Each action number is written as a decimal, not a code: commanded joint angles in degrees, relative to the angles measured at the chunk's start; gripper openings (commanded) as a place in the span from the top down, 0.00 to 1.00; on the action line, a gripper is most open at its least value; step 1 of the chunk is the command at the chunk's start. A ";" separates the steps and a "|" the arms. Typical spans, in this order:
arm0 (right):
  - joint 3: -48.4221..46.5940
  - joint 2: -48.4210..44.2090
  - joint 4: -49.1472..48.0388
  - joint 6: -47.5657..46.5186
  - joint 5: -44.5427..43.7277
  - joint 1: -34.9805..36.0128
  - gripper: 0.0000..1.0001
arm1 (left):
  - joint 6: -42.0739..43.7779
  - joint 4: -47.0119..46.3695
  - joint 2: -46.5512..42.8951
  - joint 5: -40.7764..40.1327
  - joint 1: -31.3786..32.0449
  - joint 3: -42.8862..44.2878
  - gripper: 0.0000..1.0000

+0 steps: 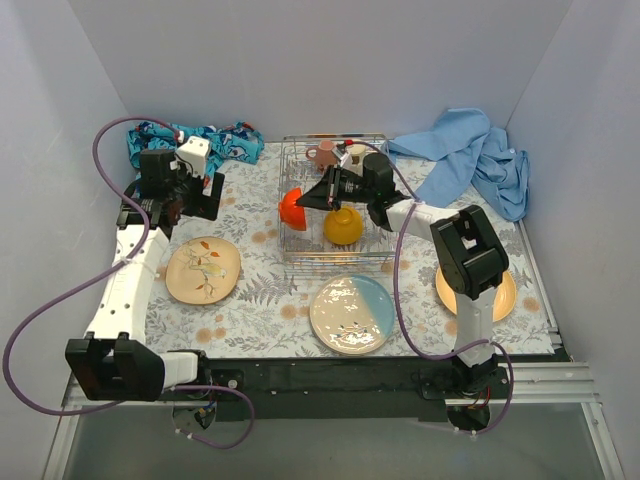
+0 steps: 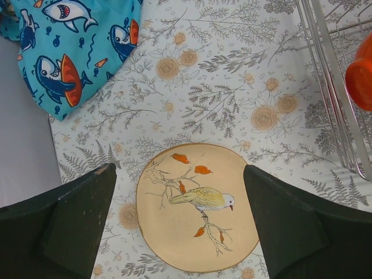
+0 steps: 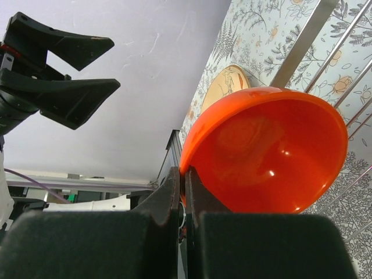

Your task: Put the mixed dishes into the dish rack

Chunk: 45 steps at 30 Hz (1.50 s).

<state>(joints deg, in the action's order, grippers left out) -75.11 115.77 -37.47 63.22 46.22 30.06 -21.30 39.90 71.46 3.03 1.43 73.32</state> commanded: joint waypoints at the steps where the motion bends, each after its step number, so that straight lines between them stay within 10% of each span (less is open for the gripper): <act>1: -3.02 0.95 -2.44 -0.03 0.37 -1.06 0.99 | -1.20 -1.31 0.87 1.19 -0.29 0.77 0.09; 45: -4.16 2.62 -3.31 0.32 5.11 -1.41 0.99 | -0.94 -6.06 5.09 0.84 0.24 -0.02 0.08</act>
<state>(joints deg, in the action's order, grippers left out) -75.68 121.64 -37.50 62.72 49.82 27.03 -21.91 34.63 79.02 3.66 1.52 74.30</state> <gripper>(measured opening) 0.042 0.916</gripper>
